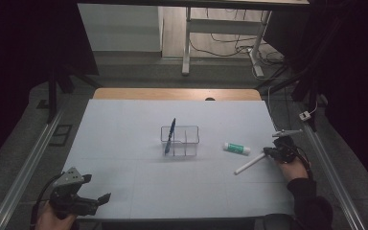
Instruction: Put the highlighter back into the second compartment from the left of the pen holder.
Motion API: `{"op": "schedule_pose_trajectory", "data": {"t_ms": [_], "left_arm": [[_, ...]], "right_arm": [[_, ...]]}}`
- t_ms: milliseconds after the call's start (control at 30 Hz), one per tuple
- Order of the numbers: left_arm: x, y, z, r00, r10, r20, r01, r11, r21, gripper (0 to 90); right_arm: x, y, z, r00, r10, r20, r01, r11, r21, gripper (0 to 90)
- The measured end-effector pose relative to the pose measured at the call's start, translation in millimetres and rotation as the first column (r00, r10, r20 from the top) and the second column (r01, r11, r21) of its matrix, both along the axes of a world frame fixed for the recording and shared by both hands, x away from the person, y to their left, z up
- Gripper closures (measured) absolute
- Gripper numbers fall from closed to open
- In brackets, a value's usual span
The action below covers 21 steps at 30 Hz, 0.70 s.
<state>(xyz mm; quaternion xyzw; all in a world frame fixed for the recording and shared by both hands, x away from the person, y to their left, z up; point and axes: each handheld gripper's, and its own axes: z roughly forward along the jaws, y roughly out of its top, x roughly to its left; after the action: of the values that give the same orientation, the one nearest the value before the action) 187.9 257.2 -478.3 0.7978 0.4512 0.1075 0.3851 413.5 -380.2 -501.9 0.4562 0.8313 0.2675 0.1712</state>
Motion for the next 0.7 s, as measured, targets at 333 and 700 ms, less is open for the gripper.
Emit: {"op": "schedule_pose_trajectory", "data": {"t_ms": [333,700], "left_arm": [[0.0,-0.4,0.0,1.0,-0.002,0.0,0.002,1.0,0.004,1.4],[0.2,-1.1,-0.1,1.0,-0.001,-0.002,0.001,1.0,0.007,1.4]], "right_arm": [[-14.2,14.3,1.1,0.9982,0.004,-0.06,-0.002,0.999,0.038,89.8],[-25.7,41.7,3.1,0.9904,0.03,-0.135,-0.026,0.999,0.031,89.8]]}}
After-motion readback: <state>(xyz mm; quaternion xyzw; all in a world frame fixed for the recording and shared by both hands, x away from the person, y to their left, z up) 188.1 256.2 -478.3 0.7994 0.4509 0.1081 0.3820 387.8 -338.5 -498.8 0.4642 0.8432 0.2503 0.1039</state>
